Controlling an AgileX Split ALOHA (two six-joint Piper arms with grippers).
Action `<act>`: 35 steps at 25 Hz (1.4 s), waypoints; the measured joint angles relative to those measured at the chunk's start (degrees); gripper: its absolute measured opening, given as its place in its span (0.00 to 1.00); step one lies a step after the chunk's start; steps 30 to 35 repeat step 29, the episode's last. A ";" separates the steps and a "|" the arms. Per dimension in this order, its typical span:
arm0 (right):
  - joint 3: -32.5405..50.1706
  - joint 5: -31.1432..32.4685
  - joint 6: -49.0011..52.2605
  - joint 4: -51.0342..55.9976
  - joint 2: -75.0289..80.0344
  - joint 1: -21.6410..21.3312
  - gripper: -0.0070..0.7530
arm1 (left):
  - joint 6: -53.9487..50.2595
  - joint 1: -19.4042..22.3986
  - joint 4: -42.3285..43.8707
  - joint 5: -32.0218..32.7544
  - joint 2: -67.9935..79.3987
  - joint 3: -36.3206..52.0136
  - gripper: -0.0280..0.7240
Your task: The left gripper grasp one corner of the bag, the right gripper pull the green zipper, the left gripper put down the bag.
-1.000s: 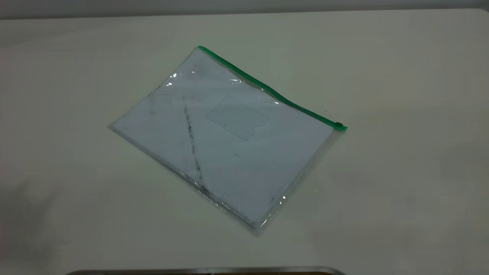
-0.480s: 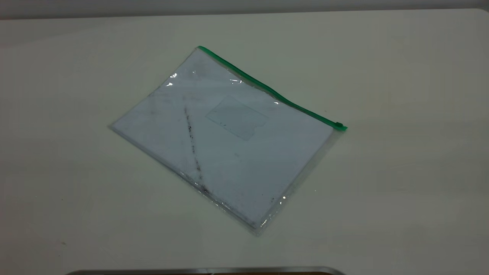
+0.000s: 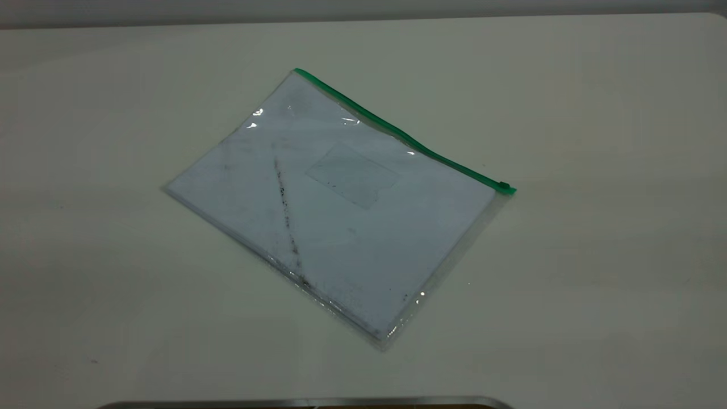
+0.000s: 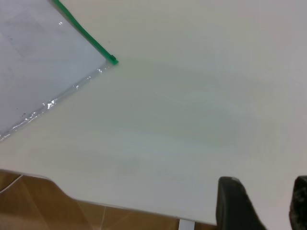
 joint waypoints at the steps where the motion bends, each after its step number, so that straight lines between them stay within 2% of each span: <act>1: 0.00 0.00 0.00 0.00 0.00 0.00 0.43 | -0.06 -0.47 0.10 -0.06 0.00 0.05 0.67; 5: 0.00 -0.05 0.00 0.00 -2.47 -1.88 0.43 | -0.06 -1.84 0.15 -0.17 0.00 0.05 0.67; 12: 0.00 0.22 0.00 0.00 -8.65 -2.08 0.43 | -0.12 -2.00 0.15 -0.17 -0.29 0.05 0.67; 15: 0.00 0.22 0.00 0.00 -8.65 -2.08 0.43 | -0.12 -0.96 -0.03 -0.23 -3.25 0.05 0.67; 19: 0.00 0.22 0.00 0.00 -8.65 -2.08 0.43 | -0.07 2.46 -0.09 0.24 -12.73 -0.11 0.67; 23: 0.00 0.17 0.00 0.00 -8.65 -2.08 0.43 | -0.11 5.47 -1.46 0.92 -11.82 -0.45 0.67; 35: 0.00 0.17 0.00 0.00 -8.65 -2.08 0.43 | -0.11 5.68 -1.65 0.94 -11.61 -0.45 0.67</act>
